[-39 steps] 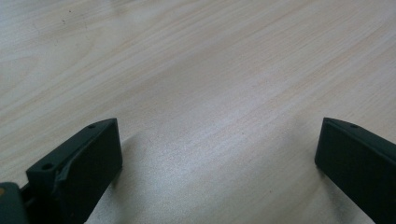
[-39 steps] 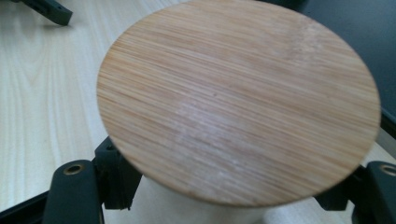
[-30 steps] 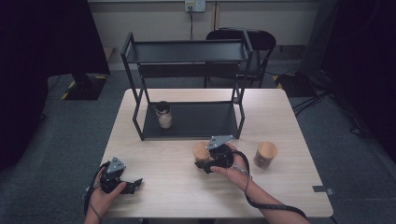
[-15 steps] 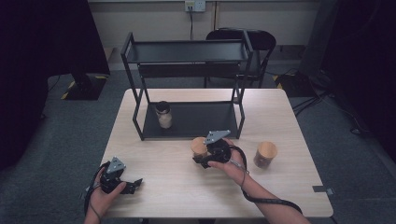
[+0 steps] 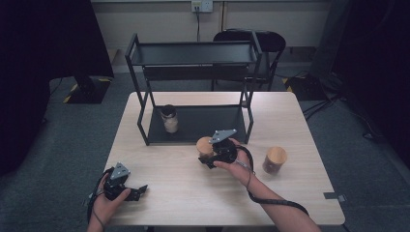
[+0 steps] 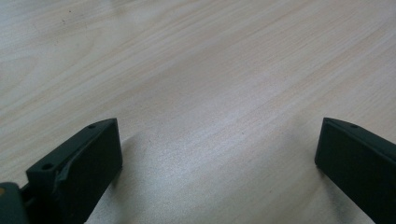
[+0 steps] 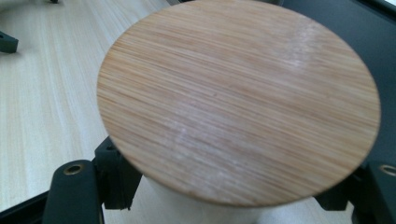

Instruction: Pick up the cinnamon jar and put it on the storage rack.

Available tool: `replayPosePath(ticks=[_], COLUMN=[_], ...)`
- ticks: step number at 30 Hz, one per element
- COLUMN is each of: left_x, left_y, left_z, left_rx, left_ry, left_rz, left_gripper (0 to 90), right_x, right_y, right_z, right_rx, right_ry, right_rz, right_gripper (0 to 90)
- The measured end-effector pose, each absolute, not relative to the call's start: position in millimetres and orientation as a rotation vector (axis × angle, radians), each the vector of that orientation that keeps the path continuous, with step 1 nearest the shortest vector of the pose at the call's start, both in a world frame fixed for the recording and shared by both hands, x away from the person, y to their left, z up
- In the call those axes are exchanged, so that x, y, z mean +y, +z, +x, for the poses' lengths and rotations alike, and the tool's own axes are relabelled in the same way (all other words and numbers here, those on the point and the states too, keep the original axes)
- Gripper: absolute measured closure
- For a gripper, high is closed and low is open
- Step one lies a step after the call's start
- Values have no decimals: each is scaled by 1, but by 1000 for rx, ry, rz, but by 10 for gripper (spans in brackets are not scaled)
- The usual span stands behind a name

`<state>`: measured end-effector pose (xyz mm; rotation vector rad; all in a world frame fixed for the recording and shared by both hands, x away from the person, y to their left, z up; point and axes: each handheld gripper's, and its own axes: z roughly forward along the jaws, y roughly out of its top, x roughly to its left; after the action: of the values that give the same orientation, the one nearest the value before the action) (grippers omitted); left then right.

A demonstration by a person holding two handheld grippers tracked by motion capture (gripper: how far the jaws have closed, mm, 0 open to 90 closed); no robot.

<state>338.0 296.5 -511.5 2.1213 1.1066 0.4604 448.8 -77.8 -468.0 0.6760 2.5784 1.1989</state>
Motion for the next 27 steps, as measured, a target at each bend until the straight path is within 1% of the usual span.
replayPosePath(ticks=[27], left_x=[297], left_y=[-512], left_z=[338], left_rx=[1107], left_ry=[460], left_rz=[2121], left_gripper=[2], right_x=[-70], right_y=[-463], right_z=[474], right_rx=[2549], right_ry=[1175], right_rz=[718], right_gripper=[250])
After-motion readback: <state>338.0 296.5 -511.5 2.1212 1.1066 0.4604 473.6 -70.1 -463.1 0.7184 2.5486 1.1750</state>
